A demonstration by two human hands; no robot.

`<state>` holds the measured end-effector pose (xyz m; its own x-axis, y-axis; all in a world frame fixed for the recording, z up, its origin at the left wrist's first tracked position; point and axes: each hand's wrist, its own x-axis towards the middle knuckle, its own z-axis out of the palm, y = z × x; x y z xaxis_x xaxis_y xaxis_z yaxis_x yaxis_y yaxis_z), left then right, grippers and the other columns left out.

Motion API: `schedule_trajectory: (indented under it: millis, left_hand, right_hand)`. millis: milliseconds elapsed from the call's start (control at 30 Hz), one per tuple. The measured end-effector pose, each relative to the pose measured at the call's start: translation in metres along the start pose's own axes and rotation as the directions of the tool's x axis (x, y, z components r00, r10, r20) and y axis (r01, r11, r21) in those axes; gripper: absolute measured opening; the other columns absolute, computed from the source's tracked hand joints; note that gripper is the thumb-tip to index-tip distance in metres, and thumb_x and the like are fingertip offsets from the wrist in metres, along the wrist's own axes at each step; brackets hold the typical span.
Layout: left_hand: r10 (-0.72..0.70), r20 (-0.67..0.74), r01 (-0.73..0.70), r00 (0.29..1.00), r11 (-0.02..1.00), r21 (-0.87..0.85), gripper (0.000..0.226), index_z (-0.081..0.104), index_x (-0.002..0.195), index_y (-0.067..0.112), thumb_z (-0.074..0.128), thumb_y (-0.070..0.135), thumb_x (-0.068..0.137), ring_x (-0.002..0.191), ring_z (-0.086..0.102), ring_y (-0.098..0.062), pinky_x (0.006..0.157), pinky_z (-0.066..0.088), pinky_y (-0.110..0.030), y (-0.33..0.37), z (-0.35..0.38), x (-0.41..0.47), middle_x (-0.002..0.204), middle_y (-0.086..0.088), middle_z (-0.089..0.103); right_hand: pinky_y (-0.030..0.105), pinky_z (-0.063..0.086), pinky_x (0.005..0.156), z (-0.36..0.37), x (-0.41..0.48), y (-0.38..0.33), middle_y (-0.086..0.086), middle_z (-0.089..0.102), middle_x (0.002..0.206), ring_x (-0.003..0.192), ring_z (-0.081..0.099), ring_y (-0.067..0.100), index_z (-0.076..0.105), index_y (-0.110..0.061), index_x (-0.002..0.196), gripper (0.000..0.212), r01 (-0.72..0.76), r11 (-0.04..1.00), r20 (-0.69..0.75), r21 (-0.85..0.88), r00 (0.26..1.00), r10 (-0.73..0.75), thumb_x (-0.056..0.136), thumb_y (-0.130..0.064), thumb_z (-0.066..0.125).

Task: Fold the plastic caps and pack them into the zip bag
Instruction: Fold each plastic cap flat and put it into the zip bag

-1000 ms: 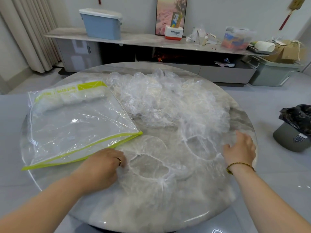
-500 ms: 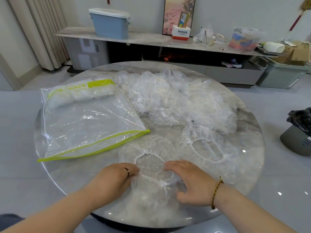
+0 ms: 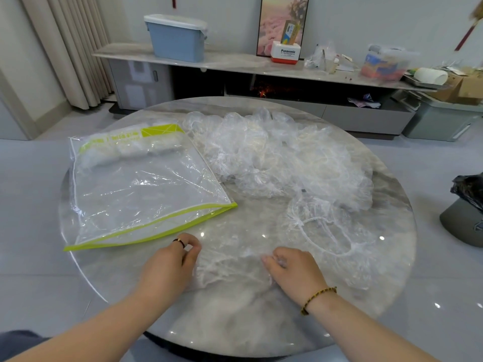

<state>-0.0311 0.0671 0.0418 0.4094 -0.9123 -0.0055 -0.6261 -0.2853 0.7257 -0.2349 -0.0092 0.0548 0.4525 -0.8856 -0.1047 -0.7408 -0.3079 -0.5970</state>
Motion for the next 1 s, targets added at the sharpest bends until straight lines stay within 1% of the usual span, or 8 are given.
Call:
schedule_trajectory:
  millis: [100,200,300,367,567,733,800,1000]
  left_hand:
    - [-0.011,0.037,0.001,0.999,0.965,0.262,0.021,0.044,0.118,0.027,0.043,0.027,0.097,0.058,0.049,-0.013,0.052,0.032,-0.026,0.007,0.000,0.004,0.056,0.007,0.045]
    - [0.096,-0.028,-0.072,0.995,0.883,0.463,0.040,0.037,0.132,0.019,0.041,0.026,0.094,0.077,0.063,-0.023,0.054,0.035,-0.027,0.012,-0.003,0.006,0.076,0.003,0.056]
    - [0.546,-0.151,-0.419,0.824,0.767,0.486,0.039,0.049,0.116,0.013,0.040,0.020,0.078,0.087,0.055,-0.025,0.072,0.041,-0.034,0.009,0.001,0.005,0.094,-0.011,0.067]
    - [0.668,-0.054,-0.575,0.743,0.677,0.460,0.032,0.052,0.113,0.017,0.036,0.018,0.084,0.101,0.048,-0.020,0.089,0.032,-0.033,0.011,0.011,0.005,0.107,-0.011,0.068]
    - [0.341,0.417,-0.533,0.843,0.635,0.559,0.068,0.055,0.120,0.017,0.000,0.049,0.096,0.108,0.062,-0.015,0.104,0.011,-0.024,-0.003,0.034,0.005,0.114,0.000,0.067]
    - [0.313,0.519,-0.581,0.795,0.639,0.504,0.078,0.071,0.106,0.015,0.001,0.049,0.097,0.103,0.065,-0.015,0.104,0.011,-0.026,-0.003,0.034,0.000,0.112,-0.001,0.068]
    - [0.355,0.496,-0.596,0.792,0.624,0.506,0.077,0.070,0.107,0.015,0.002,0.049,0.097,0.104,0.065,-0.015,0.105,0.011,-0.027,0.000,0.037,-0.001,0.113,-0.001,0.068]
    - [0.417,0.429,-0.591,0.801,0.664,0.459,0.102,0.057,0.127,0.015,-0.015,0.070,0.080,0.124,0.049,-0.010,0.105,0.005,-0.017,0.004,0.030,0.010,0.137,0.004,0.047]
  right_hand:
    - [0.019,0.040,0.072,-0.003,0.003,-0.006,-0.006,0.060,0.080,0.078,0.055,0.010,0.052,-0.027,0.092,0.009,-0.104,0.994,0.020,-0.014,0.994,0.105,0.092,-0.035,0.049]
    - [0.023,0.042,0.082,-0.004,0.005,-0.007,-0.001,0.061,0.105,0.090,0.057,0.015,0.035,-0.024,0.133,0.040,-0.107,0.979,0.046,-0.175,0.992,0.116,0.094,-0.029,0.042]
    - [0.027,0.046,0.086,-0.002,0.004,-0.016,0.000,0.056,0.120,0.098,0.061,0.018,0.049,-0.017,0.126,0.043,0.019,0.919,-0.212,-0.394,0.971,-0.111,0.086,-0.014,0.035]
    - [0.031,0.054,0.072,0.007,0.006,-0.017,0.004,0.066,0.106,0.089,0.068,0.021,0.067,-0.015,0.099,0.043,0.159,0.897,-0.329,-0.412,0.892,-0.309,0.071,-0.018,0.034]
    - [0.029,0.053,0.080,0.034,0.008,-0.013,-0.004,0.066,0.114,0.100,0.066,0.009,0.053,-0.026,0.112,0.044,0.312,0.793,-0.064,-0.523,0.913,-0.402,0.075,-0.039,0.033]
    - [0.026,0.020,0.103,0.043,0.003,-0.003,-0.005,0.066,0.115,0.104,0.063,0.008,0.047,-0.020,0.117,0.046,0.288,0.801,0.078,-0.524,0.953,-0.291,0.096,-0.044,0.014]
    - [0.025,0.012,0.105,0.041,0.003,-0.004,-0.003,0.065,0.117,0.107,0.062,0.010,0.058,-0.019,0.115,0.065,0.247,0.806,0.126,-0.538,0.969,-0.213,0.098,-0.042,0.000]
    - [0.026,0.028,0.100,0.038,0.006,0.000,-0.006,0.067,0.111,0.105,0.061,0.009,0.070,-0.023,0.103,0.068,0.302,0.782,0.095,-0.545,0.949,-0.301,0.098,-0.043,0.006]
